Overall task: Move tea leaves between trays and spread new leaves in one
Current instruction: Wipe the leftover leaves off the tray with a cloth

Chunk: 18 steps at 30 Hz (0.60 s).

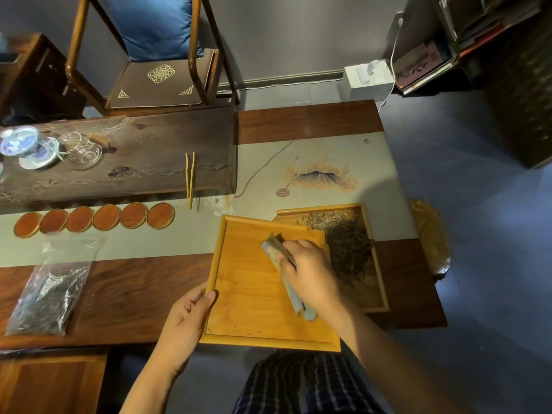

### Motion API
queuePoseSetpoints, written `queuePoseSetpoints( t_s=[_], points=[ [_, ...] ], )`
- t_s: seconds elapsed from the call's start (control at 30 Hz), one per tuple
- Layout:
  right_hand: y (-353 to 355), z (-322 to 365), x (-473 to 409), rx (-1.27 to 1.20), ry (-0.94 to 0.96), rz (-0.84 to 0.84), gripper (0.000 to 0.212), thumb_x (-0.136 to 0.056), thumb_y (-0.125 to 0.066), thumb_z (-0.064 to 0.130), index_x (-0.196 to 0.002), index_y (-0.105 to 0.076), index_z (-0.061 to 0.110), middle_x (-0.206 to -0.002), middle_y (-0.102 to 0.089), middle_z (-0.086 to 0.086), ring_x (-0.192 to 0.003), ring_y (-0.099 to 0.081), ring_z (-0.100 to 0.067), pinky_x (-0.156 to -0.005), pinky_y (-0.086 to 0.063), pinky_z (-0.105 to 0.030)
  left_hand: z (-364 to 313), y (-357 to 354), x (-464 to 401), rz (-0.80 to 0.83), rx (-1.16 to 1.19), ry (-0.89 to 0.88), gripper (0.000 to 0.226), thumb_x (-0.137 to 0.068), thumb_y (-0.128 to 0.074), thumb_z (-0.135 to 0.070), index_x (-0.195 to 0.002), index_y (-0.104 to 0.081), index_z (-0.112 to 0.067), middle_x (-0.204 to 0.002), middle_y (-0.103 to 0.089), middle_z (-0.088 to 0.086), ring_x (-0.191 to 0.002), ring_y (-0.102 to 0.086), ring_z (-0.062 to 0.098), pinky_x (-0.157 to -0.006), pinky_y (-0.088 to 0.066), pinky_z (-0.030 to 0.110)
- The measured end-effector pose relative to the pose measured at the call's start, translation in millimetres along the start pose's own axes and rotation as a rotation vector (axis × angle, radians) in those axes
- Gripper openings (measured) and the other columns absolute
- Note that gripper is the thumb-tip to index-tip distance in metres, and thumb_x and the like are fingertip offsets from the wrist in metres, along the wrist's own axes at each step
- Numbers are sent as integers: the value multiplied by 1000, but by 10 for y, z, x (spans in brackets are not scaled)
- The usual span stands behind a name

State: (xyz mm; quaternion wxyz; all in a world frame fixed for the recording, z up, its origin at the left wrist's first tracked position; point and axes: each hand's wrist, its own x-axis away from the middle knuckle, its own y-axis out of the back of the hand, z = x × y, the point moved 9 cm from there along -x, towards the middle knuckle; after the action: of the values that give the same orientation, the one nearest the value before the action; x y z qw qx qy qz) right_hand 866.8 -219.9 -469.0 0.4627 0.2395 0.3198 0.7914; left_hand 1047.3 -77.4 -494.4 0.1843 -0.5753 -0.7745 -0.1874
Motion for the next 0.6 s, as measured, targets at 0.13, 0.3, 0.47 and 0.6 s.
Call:
queuePoseSetpoints(
  t_s=[0.13, 0.3, 0.47, 0.6],
  points=[
    [54, -316, -90, 0, -155, -4, 25, -99, -42, 25, -110, -58, 10, -103, -55, -9, -89, -56, -26, -71, -47, -39, -51, -11, 25, -2, -32, -21, 31, -97, -46, -18, -120, -67, -19, -112, -75, 0, -103, -71, 15, -81, -55, 16],
    [437, -582, 40, -9, -161, -127, 27, -99, -44, 35, -104, -60, 15, -92, -57, -3, -76, -57, -15, -64, -47, -28, -46, 60, 61, -40, -46, -20, 30, -100, -44, -14, -118, -67, -20, -109, -76, -4, -99, -71, 11, -75, -52, 10],
    [572, -682, 244, -102, -117, -33, 17, -94, -55, 22, -105, -64, 13, -86, -60, 2, -73, -55, -6, -58, -39, -14, -55, 143, 16, -73, -50, -7, 30, -101, -43, -14, -122, -65, -17, -108, -76, -2, -98, -71, 12, -73, -53, 10],
    [365, -601, 474, -191, -137, 173, 11, -92, -57, 22, -95, -67, 18, -82, -66, 3, -75, -61, -11, -61, -46, -27, -69, 135, -16, -79, -49, 1, 32, -101, -43, -17, -126, -62, -17, -109, -76, 4, -96, -73, 17, -67, -56, 16]
  ],
)
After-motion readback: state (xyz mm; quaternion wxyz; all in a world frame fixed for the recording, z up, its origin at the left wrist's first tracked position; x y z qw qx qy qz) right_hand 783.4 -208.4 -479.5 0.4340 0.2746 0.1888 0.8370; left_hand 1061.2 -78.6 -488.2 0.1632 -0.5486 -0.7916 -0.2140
